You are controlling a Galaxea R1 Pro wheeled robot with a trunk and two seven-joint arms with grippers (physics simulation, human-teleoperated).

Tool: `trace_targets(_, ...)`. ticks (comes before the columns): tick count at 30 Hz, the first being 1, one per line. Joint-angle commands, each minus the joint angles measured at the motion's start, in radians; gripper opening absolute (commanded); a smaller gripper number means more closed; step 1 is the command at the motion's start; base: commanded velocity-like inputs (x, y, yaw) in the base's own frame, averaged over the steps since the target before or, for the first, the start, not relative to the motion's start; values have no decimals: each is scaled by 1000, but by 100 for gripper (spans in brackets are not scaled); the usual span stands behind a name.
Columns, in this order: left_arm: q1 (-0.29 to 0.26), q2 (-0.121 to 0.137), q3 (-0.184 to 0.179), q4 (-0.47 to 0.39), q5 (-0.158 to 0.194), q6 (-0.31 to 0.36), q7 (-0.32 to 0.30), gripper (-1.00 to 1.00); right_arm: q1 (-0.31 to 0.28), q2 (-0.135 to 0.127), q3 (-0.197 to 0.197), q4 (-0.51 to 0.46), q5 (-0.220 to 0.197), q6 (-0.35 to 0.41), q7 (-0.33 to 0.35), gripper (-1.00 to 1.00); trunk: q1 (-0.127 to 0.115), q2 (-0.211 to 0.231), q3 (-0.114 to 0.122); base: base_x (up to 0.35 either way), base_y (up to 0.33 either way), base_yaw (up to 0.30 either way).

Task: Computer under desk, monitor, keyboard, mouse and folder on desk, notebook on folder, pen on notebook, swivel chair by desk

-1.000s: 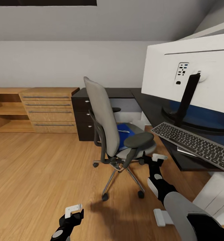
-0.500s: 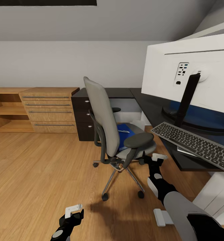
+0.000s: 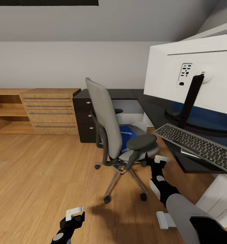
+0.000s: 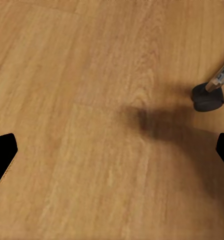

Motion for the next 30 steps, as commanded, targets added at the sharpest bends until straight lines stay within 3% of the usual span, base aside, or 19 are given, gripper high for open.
trace_targets(1, -1, 0, -2, 1, 9, -4, 3, 100, 0, 1, 3, 41, -2, -2, 4, 100, 0, 0, -1, 0, 147, 0)
trace_targets(30, -1, 0, -3, 2, 9, -3, 2, 100, 0, 1, 3, 41, -1, -3, 4, 100, 0, 0, -1, 0, 51, 0)
